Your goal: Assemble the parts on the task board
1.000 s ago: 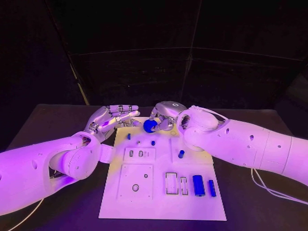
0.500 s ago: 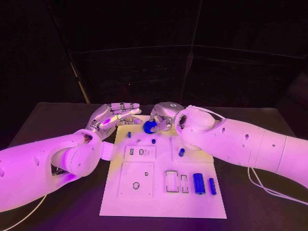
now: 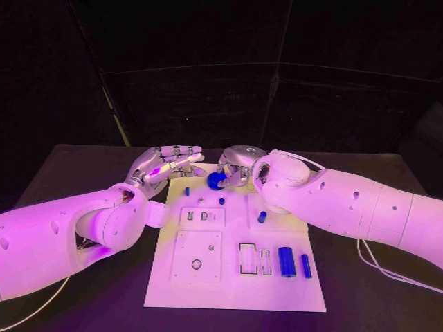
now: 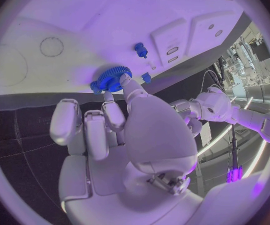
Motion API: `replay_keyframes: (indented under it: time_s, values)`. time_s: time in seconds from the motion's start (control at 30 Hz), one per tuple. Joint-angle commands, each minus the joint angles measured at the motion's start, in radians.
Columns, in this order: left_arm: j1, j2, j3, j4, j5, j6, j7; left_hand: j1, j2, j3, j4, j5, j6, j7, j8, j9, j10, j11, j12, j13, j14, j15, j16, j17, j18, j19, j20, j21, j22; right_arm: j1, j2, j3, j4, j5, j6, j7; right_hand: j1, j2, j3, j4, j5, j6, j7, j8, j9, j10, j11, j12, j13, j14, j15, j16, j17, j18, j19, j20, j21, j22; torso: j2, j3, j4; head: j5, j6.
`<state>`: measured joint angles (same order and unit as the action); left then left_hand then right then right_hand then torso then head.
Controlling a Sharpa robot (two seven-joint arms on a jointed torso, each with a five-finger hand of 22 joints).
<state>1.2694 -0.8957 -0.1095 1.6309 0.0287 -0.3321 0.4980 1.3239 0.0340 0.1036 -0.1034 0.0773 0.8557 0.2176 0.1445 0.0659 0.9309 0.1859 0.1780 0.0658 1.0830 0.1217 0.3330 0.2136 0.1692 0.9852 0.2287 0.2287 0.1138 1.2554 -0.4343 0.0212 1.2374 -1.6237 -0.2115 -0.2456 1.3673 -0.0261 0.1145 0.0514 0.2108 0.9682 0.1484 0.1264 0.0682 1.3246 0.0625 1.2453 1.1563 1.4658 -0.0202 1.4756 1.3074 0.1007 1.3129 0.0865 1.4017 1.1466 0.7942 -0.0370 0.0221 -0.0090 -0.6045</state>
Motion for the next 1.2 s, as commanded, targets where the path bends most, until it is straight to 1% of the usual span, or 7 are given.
replay_keyframes:
  time_s: [0.03,0.17,0.3,0.8,0.87,1.0,1.2]
  values:
    - [0.002,0.001,0.001,0.0,0.004,0.015,0.003,-0.002,0.009,-0.003,-0.004,-0.005,-0.006,0.025,-0.002,0.0,-0.009,-0.001,0.001,-0.001,-0.006,0.0,0.004,0.001,0.01,0.005,-0.001,-0.004,-0.002,0.002,0.001,0.0,-0.002,-0.006,-0.003,-0.008,-0.012,-0.012,-0.001,0.0,-0.007,-0.04,0.01,-0.028,-0.006,-0.015,0.006,-0.014,-0.013,0.064,0.012,-0.004,0.055,-0.013,-0.001,0.012,-0.001,-0.001,0.0,-0.0001,0.0009,-0.001,0.001]
    - [0.002,0.001,0.001,0.0,0.004,0.015,0.002,-0.002,0.009,-0.003,-0.004,-0.005,-0.006,0.025,-0.002,0.0,-0.009,-0.001,0.001,-0.001,-0.006,0.0,0.004,0.001,0.01,0.005,-0.001,-0.004,-0.002,0.002,0.0,0.0,-0.002,0.006,0.001,-0.007,-0.108,-0.023,-0.052,0.071,0.009,-0.055,0.016,-0.046,-0.002,-0.013,0.014,-0.014,-0.012,0.064,0.021,-0.001,0.061,-0.013,-0.001,0.022,0.0,0.001,0.0,0.0001,0.001,0.0,0.001]
    - [0.002,0.0,0.001,0.0,0.006,0.013,0.0,-0.003,0.009,-0.004,-0.004,-0.006,-0.006,0.025,-0.001,0.0,-0.01,-0.001,0.001,-0.001,-0.007,0.0,0.004,0.001,0.01,0.005,-0.001,-0.005,-0.002,0.002,-0.002,0.0,-0.003,0.016,0.019,0.002,-0.142,-0.026,-0.091,0.112,0.017,-0.043,0.016,-0.047,0.001,-0.011,0.015,-0.008,-0.004,0.065,0.022,0.001,0.064,-0.013,0.002,0.025,0.003,0.005,0.0,-0.0008,0.0007,0.0,0.0]
    - [0.002,-0.002,0.001,0.001,0.012,0.012,-0.001,-0.004,0.01,-0.004,-0.003,-0.006,-0.007,0.025,-0.001,0.0,-0.01,-0.001,0.001,-0.001,-0.007,0.0,0.004,0.001,0.01,0.005,-0.001,-0.006,-0.002,0.002,-0.009,-0.001,0.0,0.033,0.061,0.024,-0.127,-0.007,-0.099,0.123,0.027,-0.027,0.013,-0.044,0.002,-0.004,0.012,0.002,0.01,0.067,0.02,0.005,0.072,-0.014,0.006,0.024,0.007,0.012,0.0,0.0,0.0004,0.0,-0.001]
    - [0.002,-0.002,0.001,0.001,0.012,0.013,-0.001,-0.004,0.01,-0.004,-0.003,-0.006,-0.007,0.025,-0.001,0.0,-0.01,-0.001,0.001,-0.001,-0.007,0.0,0.004,0.001,0.01,0.005,-0.001,-0.006,-0.002,0.002,-0.015,-0.002,0.003,0.033,0.039,0.026,-0.119,-0.003,-0.099,0.122,0.028,-0.026,0.012,-0.044,0.002,-0.003,0.011,0.003,0.012,0.066,0.02,0.004,0.071,-0.014,0.006,0.024,0.007,0.012,0.0,0.0,0.0004,0.0,0.0]
    - [0.002,-0.004,0.001,0.001,0.012,0.013,0.0,-0.006,0.011,-0.005,-0.002,-0.006,-0.007,0.025,-0.001,0.0,-0.011,-0.001,0.002,-0.001,-0.007,0.001,0.004,0.002,0.01,0.005,-0.001,-0.006,-0.002,0.002,-0.047,-0.002,0.024,0.059,-0.074,0.054,-0.095,0.002,-0.1,0.117,0.059,-0.026,0.012,-0.048,0.001,0.001,0.011,0.008,0.02,0.065,0.019,0.003,0.067,-0.014,0.005,0.022,0.008,0.012,-0.002,0.0017,-0.0027,-0.001,0.003]
    - [0.003,-0.01,0.001,0.001,0.012,0.014,0.001,-0.006,0.011,-0.005,-0.002,-0.006,-0.007,0.025,-0.001,0.0,-0.011,-0.001,0.002,-0.001,-0.007,0.001,0.004,0.002,0.01,0.005,-0.001,-0.006,-0.002,0.001,-0.144,-0.002,0.088,0.213,-0.202,0.18,-0.07,0.006,-0.101,0.107,0.061,-0.035,0.015,-0.056,-0.001,-0.006,0.012,0.0,0.013,0.065,0.019,0.003,0.068,-0.015,0.006,0.023,0.008,0.013,-0.004,0.0028,-0.0088,-0.008,0.009]
